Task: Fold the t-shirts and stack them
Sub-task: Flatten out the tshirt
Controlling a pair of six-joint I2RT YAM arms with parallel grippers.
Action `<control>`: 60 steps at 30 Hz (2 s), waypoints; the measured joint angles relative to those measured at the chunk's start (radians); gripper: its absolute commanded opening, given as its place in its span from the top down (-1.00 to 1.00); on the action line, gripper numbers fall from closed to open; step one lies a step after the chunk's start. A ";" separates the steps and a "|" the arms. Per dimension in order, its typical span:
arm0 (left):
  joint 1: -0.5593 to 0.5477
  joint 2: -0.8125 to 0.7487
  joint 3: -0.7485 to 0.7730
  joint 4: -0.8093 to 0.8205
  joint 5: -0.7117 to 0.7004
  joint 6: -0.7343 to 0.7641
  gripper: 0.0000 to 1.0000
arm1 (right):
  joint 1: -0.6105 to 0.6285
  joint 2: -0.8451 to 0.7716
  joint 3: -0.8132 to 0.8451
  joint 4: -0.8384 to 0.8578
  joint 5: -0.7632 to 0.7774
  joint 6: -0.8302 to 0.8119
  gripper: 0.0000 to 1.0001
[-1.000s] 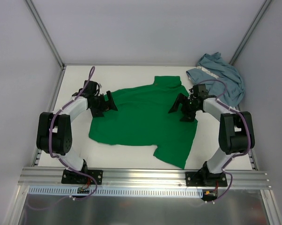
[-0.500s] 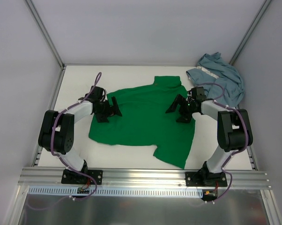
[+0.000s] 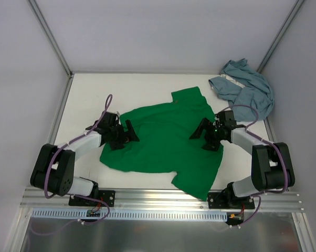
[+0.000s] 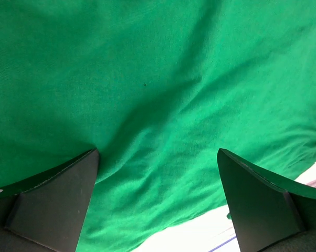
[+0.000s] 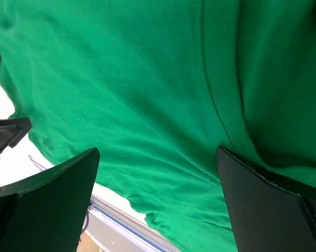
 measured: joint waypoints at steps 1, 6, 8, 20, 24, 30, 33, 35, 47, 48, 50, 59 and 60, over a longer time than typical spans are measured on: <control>-0.004 -0.030 -0.024 -0.006 0.000 -0.009 -0.97 | -0.002 -0.025 -0.016 -0.016 0.009 0.000 -0.99; -0.023 -0.198 -0.134 -0.068 -0.001 -0.055 -0.97 | -0.022 -0.158 -0.094 -0.098 0.056 0.000 -0.99; -0.026 -0.271 -0.163 -0.109 0.000 -0.069 -0.97 | -0.034 -0.222 -0.111 -0.140 0.077 -0.001 -0.99; -0.030 -0.431 0.083 -0.307 -0.087 0.000 -0.97 | -0.062 -0.378 0.071 -0.369 0.129 -0.048 -0.99; -0.006 -0.322 0.243 -0.301 -0.179 0.079 -0.97 | -0.062 -0.352 0.220 -0.404 0.128 -0.068 -0.99; 0.244 -0.065 0.294 -0.254 -0.152 0.156 -0.97 | -0.065 -0.359 0.290 -0.466 0.132 -0.105 -0.99; 0.344 0.040 0.291 -0.261 -0.124 0.178 -0.97 | -0.081 -0.372 0.288 -0.505 0.138 -0.123 -0.99; 0.378 0.071 0.283 -0.254 -0.095 0.181 -0.97 | -0.094 -0.384 0.283 -0.513 0.138 -0.129 -0.99; 0.404 0.174 0.272 -0.184 0.031 0.176 -0.93 | -0.107 -0.400 0.233 -0.527 0.137 -0.143 -0.99; 0.404 0.183 0.272 -0.176 0.033 0.175 -0.93 | -0.108 -0.401 0.230 -0.528 0.137 -0.143 -0.99; 0.404 0.200 0.273 -0.161 0.036 0.171 -0.92 | -0.108 -0.403 0.227 -0.528 0.136 -0.143 -0.99; 0.404 0.248 0.259 -0.040 0.056 0.117 -0.75 | -0.109 -0.417 0.213 -0.528 0.136 -0.146 -0.99; 0.404 0.257 0.256 -0.023 0.061 0.110 -0.72 | -0.109 -0.417 0.212 -0.528 0.135 -0.146 -0.99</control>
